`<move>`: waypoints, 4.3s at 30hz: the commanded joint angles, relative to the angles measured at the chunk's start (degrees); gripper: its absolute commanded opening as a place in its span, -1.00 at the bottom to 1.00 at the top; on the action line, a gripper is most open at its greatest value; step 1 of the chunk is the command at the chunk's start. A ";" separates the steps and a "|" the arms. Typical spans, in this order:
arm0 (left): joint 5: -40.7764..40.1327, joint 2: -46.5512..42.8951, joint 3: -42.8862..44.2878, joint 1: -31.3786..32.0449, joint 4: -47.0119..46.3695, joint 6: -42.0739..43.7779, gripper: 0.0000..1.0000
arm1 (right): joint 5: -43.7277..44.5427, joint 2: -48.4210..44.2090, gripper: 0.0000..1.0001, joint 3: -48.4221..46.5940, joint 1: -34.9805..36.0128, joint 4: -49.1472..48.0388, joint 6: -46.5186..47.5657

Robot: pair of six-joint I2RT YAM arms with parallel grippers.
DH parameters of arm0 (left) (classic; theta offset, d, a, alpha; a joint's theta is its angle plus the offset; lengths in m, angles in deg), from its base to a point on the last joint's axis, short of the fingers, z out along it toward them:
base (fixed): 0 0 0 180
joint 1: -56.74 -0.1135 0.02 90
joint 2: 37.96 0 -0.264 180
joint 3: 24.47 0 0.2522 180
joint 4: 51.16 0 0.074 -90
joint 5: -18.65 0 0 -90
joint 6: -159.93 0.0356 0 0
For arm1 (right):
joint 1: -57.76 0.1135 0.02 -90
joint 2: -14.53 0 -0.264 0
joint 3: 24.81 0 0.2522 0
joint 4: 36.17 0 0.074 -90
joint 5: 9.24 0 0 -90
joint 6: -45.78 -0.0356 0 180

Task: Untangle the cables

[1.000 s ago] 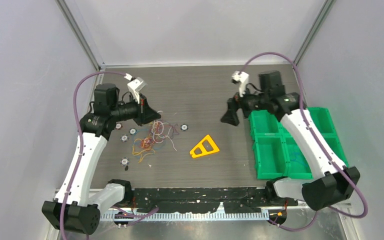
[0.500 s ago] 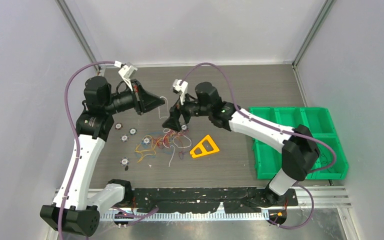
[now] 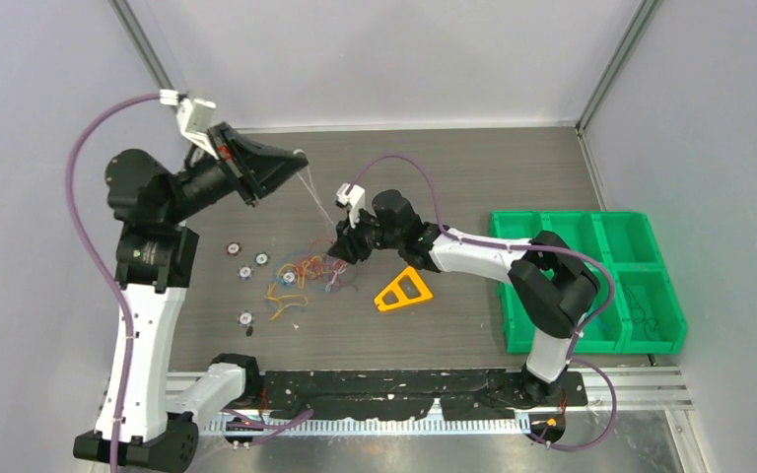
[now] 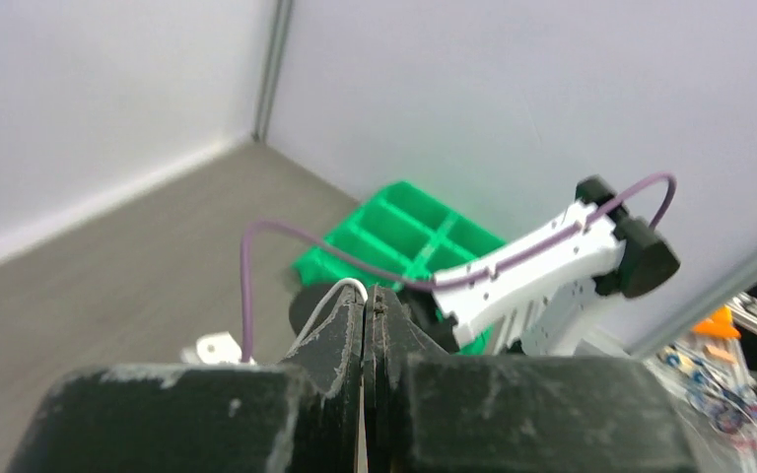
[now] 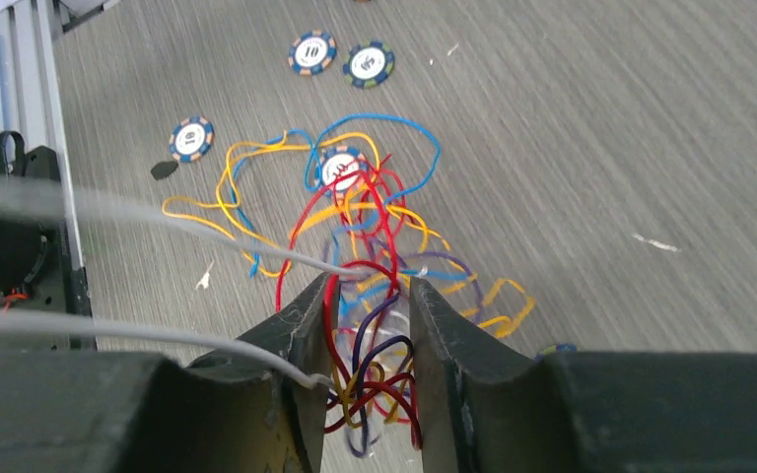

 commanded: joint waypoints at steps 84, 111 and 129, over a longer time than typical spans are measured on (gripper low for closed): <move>-14.67 0.44 11.62 -4.32 -14.11 -12.60 -1.00 | -10.57 -12.26 -0.89 -31.30 -6.55 26.47 3.86; -9.74 2.30 -22.90 6.65 6.05 6.51 -1.00 | -21.90 -25.41 -0.89 -30.12 -25.71 7.24 -28.81; -11.39 -5.17 -18.99 3.02 6.77 13.49 1.00 | -34.92 -40.14 -0.89 -20.18 -63.39 44.90 -0.49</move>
